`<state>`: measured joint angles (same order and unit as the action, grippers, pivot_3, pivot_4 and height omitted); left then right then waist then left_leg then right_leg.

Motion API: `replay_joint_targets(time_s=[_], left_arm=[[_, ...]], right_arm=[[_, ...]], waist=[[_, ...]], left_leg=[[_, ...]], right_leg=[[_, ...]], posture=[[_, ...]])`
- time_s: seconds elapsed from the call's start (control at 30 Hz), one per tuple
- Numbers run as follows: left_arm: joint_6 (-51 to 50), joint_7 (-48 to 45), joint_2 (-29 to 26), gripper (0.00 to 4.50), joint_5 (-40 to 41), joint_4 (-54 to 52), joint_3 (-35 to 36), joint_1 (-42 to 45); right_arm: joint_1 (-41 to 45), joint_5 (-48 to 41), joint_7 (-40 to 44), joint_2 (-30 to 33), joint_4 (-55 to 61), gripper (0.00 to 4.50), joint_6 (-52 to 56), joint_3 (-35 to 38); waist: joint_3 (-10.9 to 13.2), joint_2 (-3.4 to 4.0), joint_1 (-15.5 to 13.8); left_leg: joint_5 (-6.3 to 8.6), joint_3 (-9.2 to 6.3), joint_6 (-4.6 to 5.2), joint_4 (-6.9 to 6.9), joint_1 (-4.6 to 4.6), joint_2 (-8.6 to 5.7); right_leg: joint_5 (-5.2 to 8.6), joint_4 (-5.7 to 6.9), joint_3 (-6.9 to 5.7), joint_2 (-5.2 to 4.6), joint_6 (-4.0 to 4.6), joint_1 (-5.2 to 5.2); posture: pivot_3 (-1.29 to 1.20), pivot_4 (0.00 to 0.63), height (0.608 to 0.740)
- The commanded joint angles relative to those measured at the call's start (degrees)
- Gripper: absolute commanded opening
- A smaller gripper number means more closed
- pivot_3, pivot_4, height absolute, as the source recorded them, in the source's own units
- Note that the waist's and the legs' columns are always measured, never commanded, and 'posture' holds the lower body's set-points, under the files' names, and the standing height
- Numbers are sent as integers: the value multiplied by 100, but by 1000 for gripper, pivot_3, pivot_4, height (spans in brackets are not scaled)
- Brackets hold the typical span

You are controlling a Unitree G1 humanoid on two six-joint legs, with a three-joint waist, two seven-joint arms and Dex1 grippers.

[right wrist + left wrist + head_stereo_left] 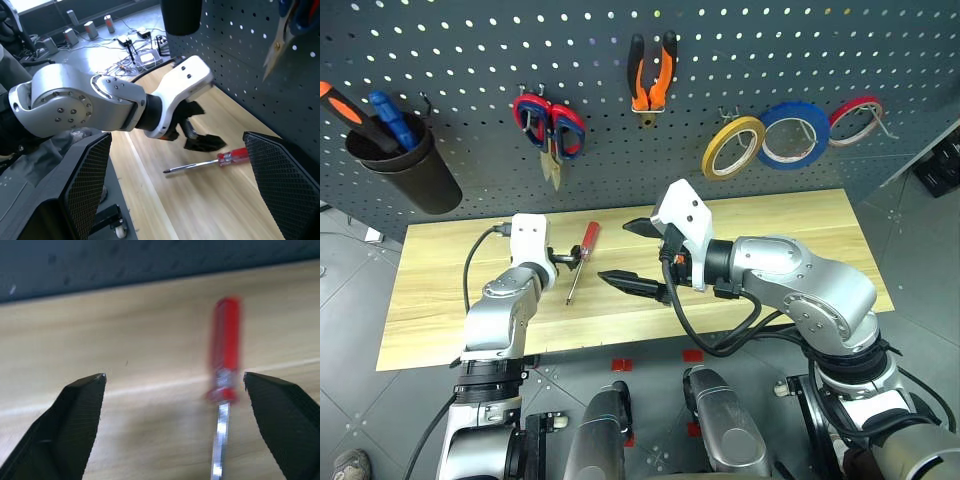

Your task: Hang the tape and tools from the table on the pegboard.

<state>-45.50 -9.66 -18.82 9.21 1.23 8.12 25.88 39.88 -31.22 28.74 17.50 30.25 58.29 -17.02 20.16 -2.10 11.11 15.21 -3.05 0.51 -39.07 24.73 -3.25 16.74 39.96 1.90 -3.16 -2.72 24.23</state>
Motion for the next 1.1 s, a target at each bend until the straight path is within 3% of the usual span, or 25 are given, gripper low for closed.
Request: replay_joint_targets(time_s=[0.03, 0.33, 0.47, 0.57, 0.77, 1.0, 1.1], left_arm=[[-131, -112, 29, 4492, 46, 452, -52, 331], [493, -571, 137, 4492, -134, 2762, -365, 1273], [821, -704, 89, 3684, -276, 3100, -522, 1392], [850, -779, 8, 2710, -268, 3003, -497, 1277], [438, -1000, -336, 870, -88, 1439, -323, 345], [-14, -944, -860, 865, 87, -1507, 422, -1646], [-84, -861, -834, 865, 241, -2459, 794, -2120]], right_arm=[[71, -104, -13, -89, 189, 4500, 8, 102], [158, -142, -147, -279, 107, 4500, 164, 189], [212, -126, -119, -233, 110, 4500, 233, 168], [249, -30, -69, -105, 113, 4500, 196, 87], [366, 257, 42, 205, 170, 4500, -86, -90], [620, 884, -118, 316, 240, 4500, -586, -249], [656, 1040, -196, 224, 260, 4500, -685, -274]], waist=[[0, 0, 13], [0, -1, 39], [0, -1, 37], [0, -1, 39], [0, -1, 132], [-2, -2, 185], [-4, -2, 137]], left_leg=[[0, 0, 0, 0, 0, -1], [-1, 2, 0, 1, 0, 2], [-1, 3, -1, 1, 0, 0], [-4, 1, -6, 1, 0, 1], [-9, 2, -15, 5, 0, 1], [-8, 3, -14, 11, 2, 6], [-7, 4, -12, 12, 2, 5]], right_leg=[[0, 1, 0, 0, 0, 1], [0, 0, -4, 1, 0, 4], [0, -1, -2, -1, 0, 4], [0, -2, -2, 0, 0, 5], [0, -2, 2, 1, 0, 9], [0, -6, 6, 3, 0, 15], [0, -6, 9, 2, 0, 15]], posture=[[-347, 384, 740], [-357, 376, 740], [-365, 367, 740], [-364, 360, 740], [-367, 345, 740], [-342, 329, 740], [-345, 319, 740]])
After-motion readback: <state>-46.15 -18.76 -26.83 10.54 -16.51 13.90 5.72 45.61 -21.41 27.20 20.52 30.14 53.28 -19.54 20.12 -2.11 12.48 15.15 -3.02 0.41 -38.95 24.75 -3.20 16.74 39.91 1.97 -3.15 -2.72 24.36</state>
